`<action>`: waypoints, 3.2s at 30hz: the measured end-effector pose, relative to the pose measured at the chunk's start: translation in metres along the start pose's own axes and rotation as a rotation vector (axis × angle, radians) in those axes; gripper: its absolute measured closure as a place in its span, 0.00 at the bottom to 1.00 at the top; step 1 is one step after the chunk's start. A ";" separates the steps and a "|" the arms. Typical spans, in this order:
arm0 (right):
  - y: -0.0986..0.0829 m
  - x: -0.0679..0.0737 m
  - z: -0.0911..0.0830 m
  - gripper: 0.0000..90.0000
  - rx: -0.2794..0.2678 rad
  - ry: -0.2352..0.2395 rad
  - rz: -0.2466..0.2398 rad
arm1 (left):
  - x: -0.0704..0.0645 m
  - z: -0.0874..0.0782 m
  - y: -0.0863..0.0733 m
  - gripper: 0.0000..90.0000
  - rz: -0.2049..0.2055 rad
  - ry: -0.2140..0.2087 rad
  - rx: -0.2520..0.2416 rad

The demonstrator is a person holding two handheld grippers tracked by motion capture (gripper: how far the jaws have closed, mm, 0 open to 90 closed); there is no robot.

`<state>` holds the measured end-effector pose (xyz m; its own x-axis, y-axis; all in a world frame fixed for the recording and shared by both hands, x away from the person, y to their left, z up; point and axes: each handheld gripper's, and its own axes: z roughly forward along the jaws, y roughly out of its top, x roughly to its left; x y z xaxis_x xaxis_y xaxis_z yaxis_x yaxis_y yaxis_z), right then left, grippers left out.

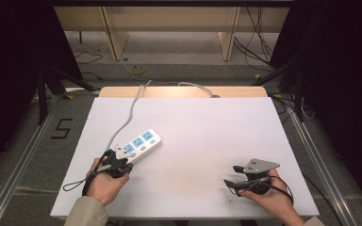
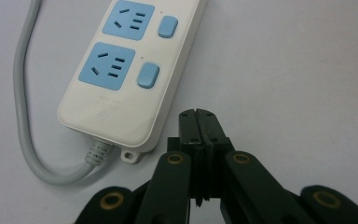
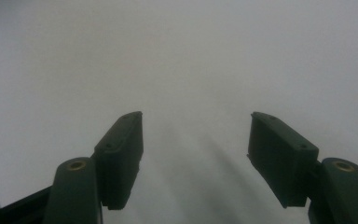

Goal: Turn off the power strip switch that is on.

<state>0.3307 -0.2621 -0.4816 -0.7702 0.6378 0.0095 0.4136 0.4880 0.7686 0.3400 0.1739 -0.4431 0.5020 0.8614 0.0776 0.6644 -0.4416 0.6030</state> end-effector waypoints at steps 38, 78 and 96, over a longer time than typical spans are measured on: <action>-0.001 0.000 0.001 0.40 0.002 0.006 -0.005 | 0.003 0.008 0.019 1.00 -0.006 0.010 0.010; -0.001 -0.001 0.001 0.40 0.003 0.009 -0.004 | 0.005 0.020 0.040 1.00 0.002 0.010 0.032; -0.001 0.000 0.002 0.40 0.008 0.014 -0.002 | 0.008 0.021 0.049 1.00 0.009 0.014 0.043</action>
<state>0.3311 -0.2617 -0.4840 -0.7778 0.6282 0.0169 0.4157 0.4941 0.7636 0.3880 0.1542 -0.4297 0.5007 0.8604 0.0946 0.6832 -0.4599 0.5672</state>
